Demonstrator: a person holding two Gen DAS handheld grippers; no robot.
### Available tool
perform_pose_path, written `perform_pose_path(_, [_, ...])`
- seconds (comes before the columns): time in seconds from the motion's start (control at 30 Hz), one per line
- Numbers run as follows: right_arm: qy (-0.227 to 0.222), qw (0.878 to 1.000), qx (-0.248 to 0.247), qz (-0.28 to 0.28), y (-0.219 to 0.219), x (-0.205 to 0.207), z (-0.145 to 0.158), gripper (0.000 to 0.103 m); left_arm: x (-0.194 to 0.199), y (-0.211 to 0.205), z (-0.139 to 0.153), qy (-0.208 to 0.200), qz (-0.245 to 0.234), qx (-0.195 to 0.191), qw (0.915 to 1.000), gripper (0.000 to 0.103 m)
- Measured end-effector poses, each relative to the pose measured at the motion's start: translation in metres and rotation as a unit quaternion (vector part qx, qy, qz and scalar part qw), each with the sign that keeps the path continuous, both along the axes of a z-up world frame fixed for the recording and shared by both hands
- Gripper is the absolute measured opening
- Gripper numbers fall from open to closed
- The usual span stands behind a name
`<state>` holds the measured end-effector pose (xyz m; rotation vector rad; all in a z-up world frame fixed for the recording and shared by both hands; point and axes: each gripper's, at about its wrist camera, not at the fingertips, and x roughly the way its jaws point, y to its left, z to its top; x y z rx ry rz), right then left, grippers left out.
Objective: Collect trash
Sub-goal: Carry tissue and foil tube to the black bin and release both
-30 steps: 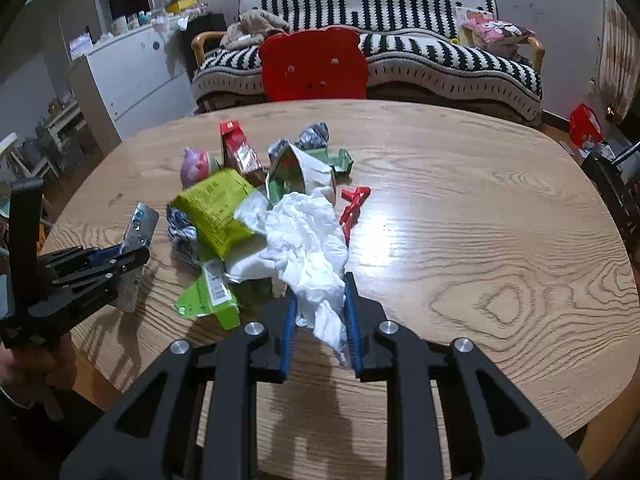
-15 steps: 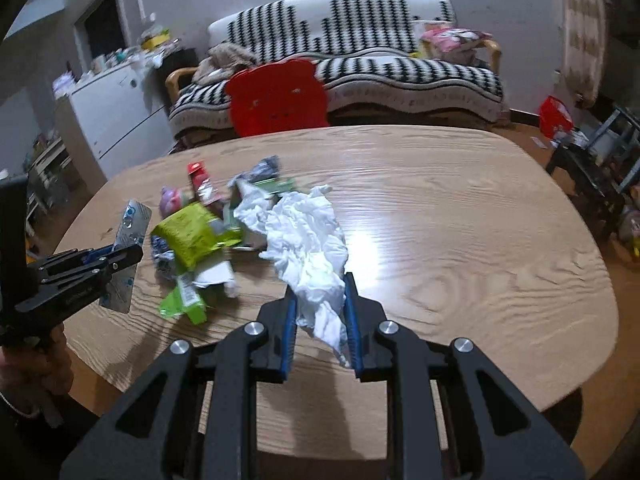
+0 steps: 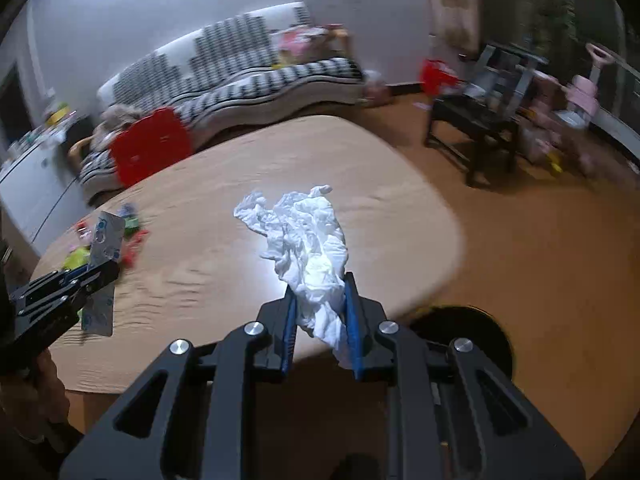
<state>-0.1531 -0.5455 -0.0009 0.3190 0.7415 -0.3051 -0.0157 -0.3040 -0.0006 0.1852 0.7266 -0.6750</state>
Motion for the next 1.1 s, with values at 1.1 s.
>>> perform_pose_path(1.1, [0.135, 0.973, 0.136, -0.130, -0.135, -0.067, -0.122, 0.022, -0.079, -0.236, -0.160, 0.141, -0.220, 0.072, 0.9625, 0.022])
